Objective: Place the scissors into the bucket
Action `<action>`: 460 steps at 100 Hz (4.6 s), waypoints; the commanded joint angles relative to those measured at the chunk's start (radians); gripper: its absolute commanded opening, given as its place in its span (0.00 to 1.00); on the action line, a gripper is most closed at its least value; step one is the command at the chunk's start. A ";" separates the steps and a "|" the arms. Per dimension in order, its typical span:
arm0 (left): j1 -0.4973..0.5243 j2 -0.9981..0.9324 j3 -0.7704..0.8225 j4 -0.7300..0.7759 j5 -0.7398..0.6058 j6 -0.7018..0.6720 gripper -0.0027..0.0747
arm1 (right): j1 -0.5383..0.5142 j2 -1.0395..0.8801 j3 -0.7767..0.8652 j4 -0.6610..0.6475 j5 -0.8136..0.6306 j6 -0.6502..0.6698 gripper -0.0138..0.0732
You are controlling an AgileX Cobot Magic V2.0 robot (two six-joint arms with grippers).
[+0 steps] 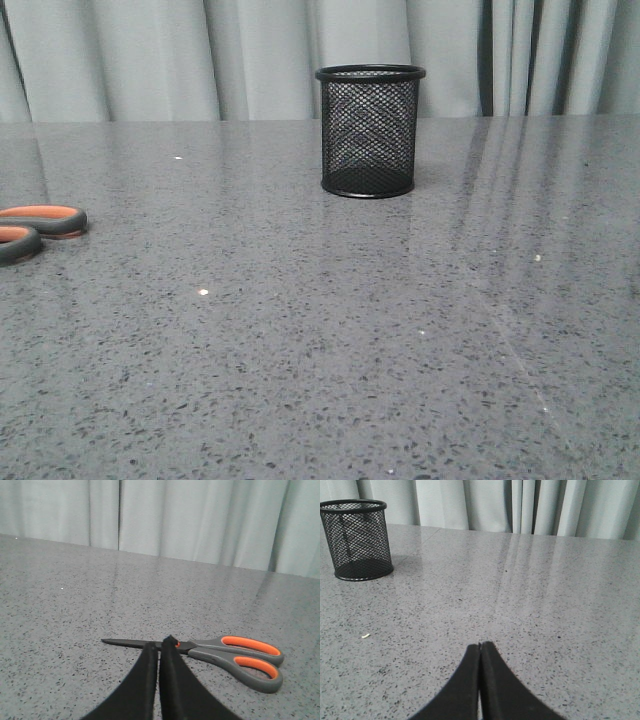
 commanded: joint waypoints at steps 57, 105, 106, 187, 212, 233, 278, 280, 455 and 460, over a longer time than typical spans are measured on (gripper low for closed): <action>0.002 -0.026 0.040 -0.010 -0.074 -0.011 0.01 | -0.005 -0.023 0.006 -0.011 -0.073 -0.001 0.08; 0.002 -0.026 0.040 -0.010 -0.074 -0.011 0.01 | -0.005 -0.023 0.006 -0.011 -0.086 -0.001 0.08; 0.002 -0.026 0.040 -0.010 -0.074 -0.011 0.01 | -0.005 -0.023 0.006 -0.011 -0.086 -0.001 0.08; 0.002 -0.026 0.040 -0.096 -0.078 -0.011 0.01 | -0.005 -0.023 0.006 0.162 -0.174 -0.001 0.08; 0.002 -0.026 0.022 -0.472 -0.092 -0.011 0.01 | -0.005 -0.021 -0.028 0.500 -0.245 -0.001 0.08; 0.002 -0.003 -0.135 -0.414 0.081 -0.002 0.01 | -0.005 0.059 -0.206 0.440 -0.045 -0.001 0.10; 0.002 0.469 -0.776 -0.185 0.583 0.227 0.01 | -0.005 0.653 -0.776 0.272 0.383 -0.001 0.10; 0.002 0.491 -0.789 -0.188 0.602 0.230 0.01 | -0.005 0.672 -0.791 0.270 0.392 -0.001 0.10; -0.060 1.458 -1.424 -0.246 1.170 1.446 0.54 | 0.037 0.782 -0.887 0.249 0.461 -0.109 0.67; -0.081 1.470 -1.424 -0.206 1.170 1.485 0.54 | 0.044 0.782 -0.887 0.247 0.462 -0.109 0.67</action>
